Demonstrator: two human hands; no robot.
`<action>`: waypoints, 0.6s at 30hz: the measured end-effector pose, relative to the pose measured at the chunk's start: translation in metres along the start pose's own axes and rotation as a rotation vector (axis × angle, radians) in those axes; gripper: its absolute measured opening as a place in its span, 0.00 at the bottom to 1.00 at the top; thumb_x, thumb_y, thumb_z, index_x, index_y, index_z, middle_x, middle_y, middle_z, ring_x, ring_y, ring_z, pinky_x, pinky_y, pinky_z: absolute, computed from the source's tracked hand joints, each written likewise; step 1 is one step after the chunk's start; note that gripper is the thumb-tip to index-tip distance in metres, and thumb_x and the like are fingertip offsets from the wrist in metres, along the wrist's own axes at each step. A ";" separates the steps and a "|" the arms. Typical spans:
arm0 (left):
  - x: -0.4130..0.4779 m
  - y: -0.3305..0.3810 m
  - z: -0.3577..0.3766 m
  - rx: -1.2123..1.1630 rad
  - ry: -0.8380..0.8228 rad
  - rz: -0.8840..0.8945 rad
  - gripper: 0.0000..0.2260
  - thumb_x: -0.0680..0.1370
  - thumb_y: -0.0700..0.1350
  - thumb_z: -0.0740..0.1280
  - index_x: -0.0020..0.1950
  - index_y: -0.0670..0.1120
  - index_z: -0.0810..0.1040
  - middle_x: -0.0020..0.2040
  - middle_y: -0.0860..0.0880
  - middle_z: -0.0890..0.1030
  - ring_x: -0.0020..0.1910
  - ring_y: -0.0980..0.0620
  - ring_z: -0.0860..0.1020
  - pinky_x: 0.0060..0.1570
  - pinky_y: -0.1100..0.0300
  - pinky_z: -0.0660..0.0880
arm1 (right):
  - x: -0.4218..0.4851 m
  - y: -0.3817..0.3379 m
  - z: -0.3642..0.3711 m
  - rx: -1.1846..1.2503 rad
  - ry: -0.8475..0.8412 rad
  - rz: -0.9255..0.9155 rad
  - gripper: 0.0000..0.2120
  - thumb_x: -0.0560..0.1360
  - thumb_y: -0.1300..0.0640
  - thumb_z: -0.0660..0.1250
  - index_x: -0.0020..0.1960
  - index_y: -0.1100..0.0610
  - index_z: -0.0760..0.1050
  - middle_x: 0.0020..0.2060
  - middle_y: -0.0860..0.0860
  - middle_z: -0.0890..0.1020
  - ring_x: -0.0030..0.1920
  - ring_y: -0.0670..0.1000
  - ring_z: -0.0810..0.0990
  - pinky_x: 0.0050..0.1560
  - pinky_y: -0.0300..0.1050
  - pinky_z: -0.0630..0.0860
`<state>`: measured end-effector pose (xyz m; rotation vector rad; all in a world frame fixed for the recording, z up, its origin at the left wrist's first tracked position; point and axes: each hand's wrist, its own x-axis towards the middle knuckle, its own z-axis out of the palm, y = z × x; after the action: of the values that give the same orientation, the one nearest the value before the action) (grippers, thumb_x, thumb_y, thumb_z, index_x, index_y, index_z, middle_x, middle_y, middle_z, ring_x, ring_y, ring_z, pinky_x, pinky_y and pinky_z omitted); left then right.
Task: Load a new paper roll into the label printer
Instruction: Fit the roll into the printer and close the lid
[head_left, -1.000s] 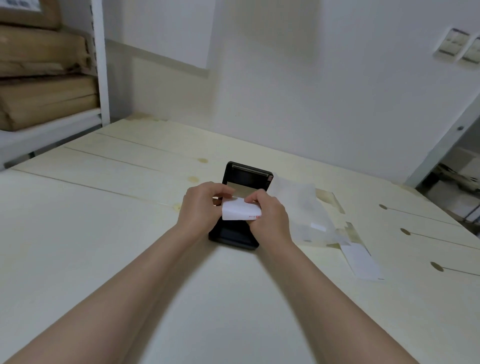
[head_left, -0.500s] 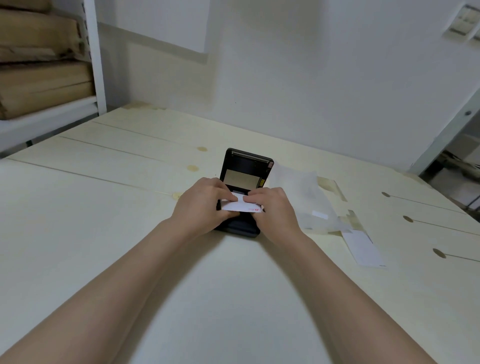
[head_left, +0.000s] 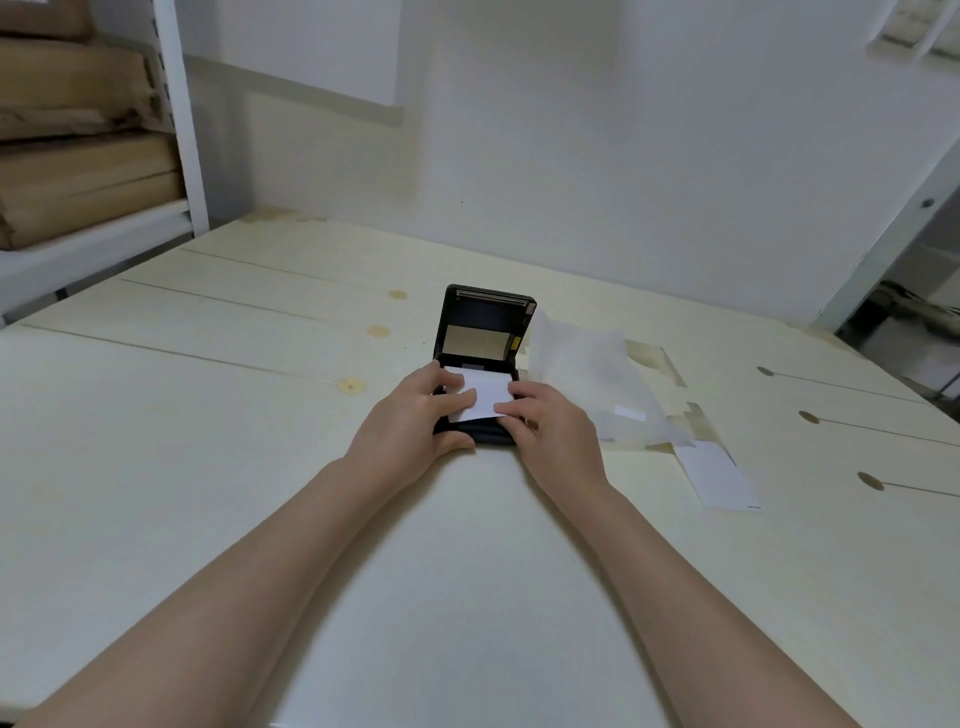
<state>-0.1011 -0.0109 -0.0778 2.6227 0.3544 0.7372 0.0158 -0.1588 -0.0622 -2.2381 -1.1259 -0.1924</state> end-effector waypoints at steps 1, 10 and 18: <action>0.001 0.001 0.003 -0.002 0.012 0.003 0.18 0.73 0.50 0.74 0.62 0.50 0.81 0.65 0.50 0.75 0.67 0.50 0.72 0.51 0.63 0.67 | 0.000 0.002 -0.001 0.007 -0.001 0.003 0.09 0.78 0.57 0.68 0.55 0.54 0.85 0.63 0.49 0.81 0.62 0.50 0.79 0.60 0.41 0.72; 0.002 0.004 0.006 0.013 0.088 -0.003 0.10 0.71 0.49 0.76 0.51 0.51 0.86 0.60 0.51 0.80 0.62 0.50 0.78 0.47 0.64 0.68 | -0.005 0.018 0.003 0.064 0.024 -0.051 0.08 0.77 0.58 0.70 0.54 0.54 0.86 0.63 0.50 0.82 0.60 0.50 0.81 0.58 0.37 0.73; -0.001 0.006 0.010 0.016 0.170 0.079 0.03 0.69 0.43 0.77 0.40 0.48 0.86 0.49 0.51 0.83 0.53 0.47 0.81 0.38 0.57 0.79 | -0.011 0.023 0.004 0.090 0.025 -0.077 0.08 0.76 0.58 0.71 0.54 0.54 0.86 0.65 0.50 0.80 0.62 0.49 0.80 0.61 0.38 0.73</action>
<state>-0.0954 -0.0200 -0.0835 2.6086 0.3073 0.9904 0.0256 -0.1740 -0.0805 -2.1094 -1.1851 -0.1969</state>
